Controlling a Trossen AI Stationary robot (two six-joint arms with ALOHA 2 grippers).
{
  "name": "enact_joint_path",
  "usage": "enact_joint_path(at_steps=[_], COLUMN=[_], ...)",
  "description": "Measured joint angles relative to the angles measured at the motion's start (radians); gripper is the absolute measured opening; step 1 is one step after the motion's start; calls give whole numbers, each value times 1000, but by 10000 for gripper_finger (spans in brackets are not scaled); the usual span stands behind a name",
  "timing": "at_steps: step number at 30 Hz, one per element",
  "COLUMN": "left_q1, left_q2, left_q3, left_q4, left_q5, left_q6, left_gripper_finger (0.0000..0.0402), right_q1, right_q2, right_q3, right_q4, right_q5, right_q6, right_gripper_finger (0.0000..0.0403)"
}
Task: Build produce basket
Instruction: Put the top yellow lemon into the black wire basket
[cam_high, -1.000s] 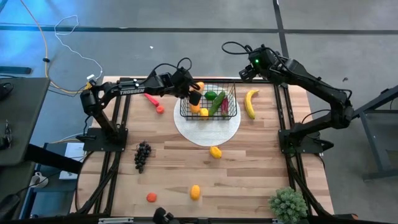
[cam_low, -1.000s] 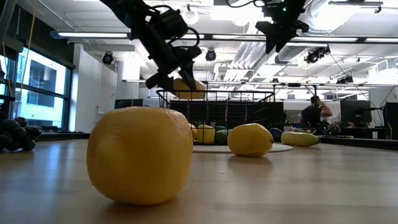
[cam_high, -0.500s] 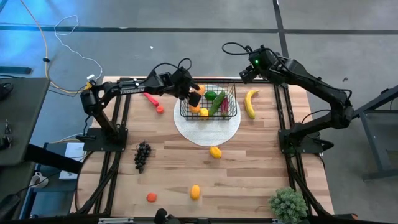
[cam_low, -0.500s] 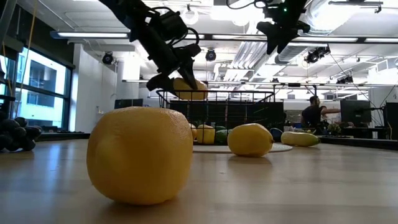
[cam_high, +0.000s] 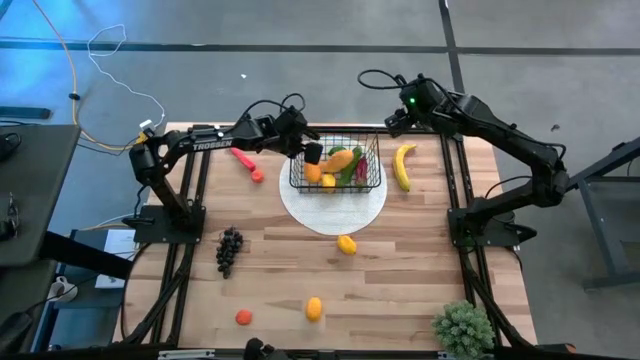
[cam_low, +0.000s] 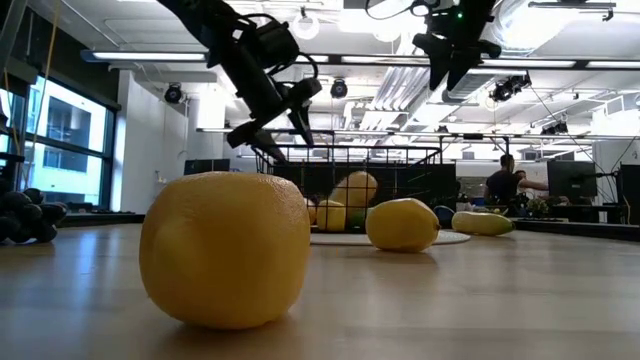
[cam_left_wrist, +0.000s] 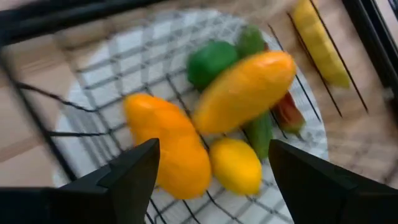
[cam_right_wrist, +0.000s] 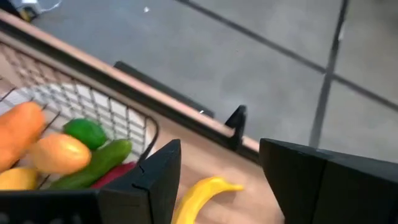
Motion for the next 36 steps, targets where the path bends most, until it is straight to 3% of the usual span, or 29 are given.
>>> enact_joint_path(at_steps=[4, 10, 14, 20, 24, 30, 36], left_q1=[-14, -18, -17, -14, -14, -25, -58], left_q2=[0, 0, 0, -5, -31, -130, -270], left_q3=[0, 0, 0, 0, 0, 0, 0], left_q4=[-4, -7, -12, -23, -43, -162, -318], left_q5=[41, 98, 223, 437, 503, 481, 322], left_q6=[23, 65, 101, 131, 170, 247, 288], left_gripper_finger=[288, 287, 287, 287, 287, 287, 287], right_q1=[0, 45, 133, 309, 417, 544, 644], right_q2=[0, 0, 0, -1, -1, -1, 0], right_q3=[0, 0, 0, -29, -68, -155, -256], right_q4=[-32, -67, -74, -64, -43, 47, 205], right_q5=[-60, -236, -331, -357, -367, -386, -386], right_q6=[42, 109, 160, 288, 355, 505, 571], right_gripper_finger=[200, 200, 200, 200, 200, 200, 200])
